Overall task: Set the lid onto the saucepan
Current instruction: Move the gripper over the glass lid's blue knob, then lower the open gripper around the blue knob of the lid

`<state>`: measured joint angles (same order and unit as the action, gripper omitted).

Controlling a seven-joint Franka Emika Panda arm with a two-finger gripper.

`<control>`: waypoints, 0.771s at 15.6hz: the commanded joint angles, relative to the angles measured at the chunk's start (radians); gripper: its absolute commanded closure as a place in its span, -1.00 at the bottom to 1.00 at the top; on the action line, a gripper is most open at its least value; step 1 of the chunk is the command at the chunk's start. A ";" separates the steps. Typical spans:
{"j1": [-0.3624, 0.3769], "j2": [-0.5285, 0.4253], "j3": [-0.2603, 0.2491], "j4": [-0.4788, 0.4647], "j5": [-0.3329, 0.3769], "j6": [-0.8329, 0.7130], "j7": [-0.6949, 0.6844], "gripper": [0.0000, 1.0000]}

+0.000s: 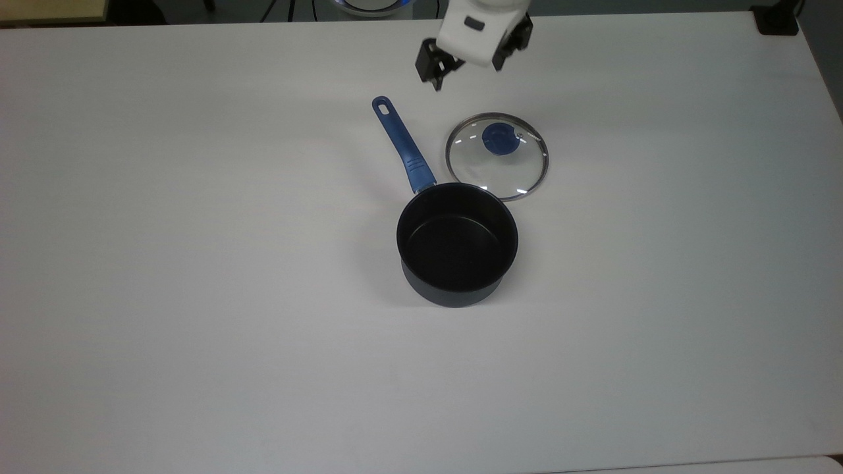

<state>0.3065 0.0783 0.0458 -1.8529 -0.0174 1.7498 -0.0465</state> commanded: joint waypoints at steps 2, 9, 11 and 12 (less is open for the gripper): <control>0.026 0.089 0.003 -0.008 0.001 0.115 0.073 -1.00; 0.059 0.130 0.003 -0.025 -0.003 0.177 0.122 -1.00; 0.062 0.132 0.003 -0.045 -0.004 0.209 0.126 -1.00; 0.063 0.132 0.005 -0.049 -0.004 0.221 0.128 -1.00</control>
<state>0.3537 0.2224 0.0539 -1.8623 -0.0174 1.9103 0.0512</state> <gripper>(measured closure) 0.000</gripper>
